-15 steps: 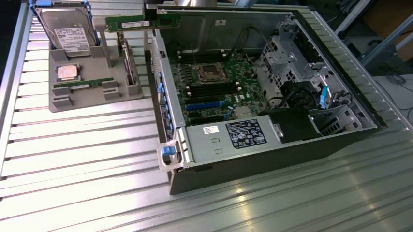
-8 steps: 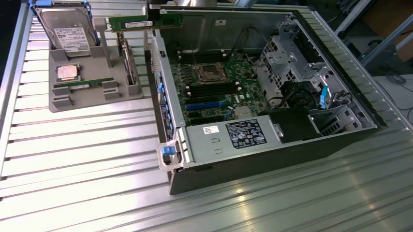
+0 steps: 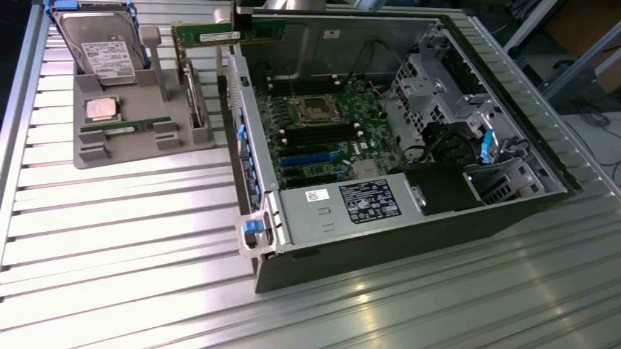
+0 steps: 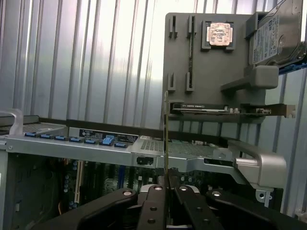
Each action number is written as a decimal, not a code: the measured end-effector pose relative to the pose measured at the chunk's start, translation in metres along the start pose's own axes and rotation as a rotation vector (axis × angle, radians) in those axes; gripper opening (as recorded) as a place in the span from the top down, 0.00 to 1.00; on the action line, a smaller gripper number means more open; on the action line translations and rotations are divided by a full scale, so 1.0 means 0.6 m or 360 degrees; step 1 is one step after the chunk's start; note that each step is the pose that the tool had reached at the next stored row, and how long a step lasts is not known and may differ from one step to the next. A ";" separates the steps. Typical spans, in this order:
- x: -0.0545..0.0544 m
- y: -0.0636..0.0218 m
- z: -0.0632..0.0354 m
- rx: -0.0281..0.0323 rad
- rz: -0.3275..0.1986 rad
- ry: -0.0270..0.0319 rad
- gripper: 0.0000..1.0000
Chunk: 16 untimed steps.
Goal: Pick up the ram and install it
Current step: 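Pick up the ram and move it above insertion slot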
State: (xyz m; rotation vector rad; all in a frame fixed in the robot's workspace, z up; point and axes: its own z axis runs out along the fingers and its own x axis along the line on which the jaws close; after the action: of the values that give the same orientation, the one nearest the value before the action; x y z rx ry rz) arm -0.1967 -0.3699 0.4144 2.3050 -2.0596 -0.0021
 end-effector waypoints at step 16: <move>0.006 -0.054 -0.002 -0.00001 0.0000 0.00000 0.88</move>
State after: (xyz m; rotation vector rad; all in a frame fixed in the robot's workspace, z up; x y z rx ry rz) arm -0.1642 -0.3699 0.4145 2.3050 -2.0595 -0.0021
